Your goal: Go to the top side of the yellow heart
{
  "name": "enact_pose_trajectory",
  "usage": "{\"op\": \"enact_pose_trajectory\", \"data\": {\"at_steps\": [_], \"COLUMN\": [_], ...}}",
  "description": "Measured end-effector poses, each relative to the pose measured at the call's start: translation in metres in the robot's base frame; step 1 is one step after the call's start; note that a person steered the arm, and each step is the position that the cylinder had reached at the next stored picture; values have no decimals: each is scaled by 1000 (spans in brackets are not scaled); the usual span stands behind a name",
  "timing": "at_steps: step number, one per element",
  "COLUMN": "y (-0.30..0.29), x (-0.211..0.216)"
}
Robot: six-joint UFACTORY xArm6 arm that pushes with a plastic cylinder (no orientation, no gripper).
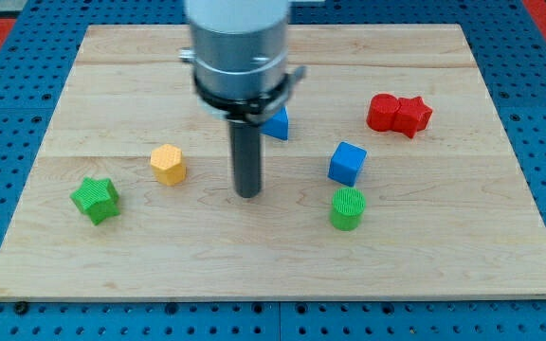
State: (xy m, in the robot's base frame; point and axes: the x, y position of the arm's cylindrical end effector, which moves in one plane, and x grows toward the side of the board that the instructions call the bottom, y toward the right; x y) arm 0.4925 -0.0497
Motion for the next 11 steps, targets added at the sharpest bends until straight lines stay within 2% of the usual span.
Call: {"op": "enact_pose_trajectory", "data": {"at_steps": [2, 3, 4, 5, 6, 8, 9, 11], "y": [-79, -78, -44, -58, -98, -84, -45, 70], "x": [-30, -34, -44, -94, -136, -224, -224, -223]}}
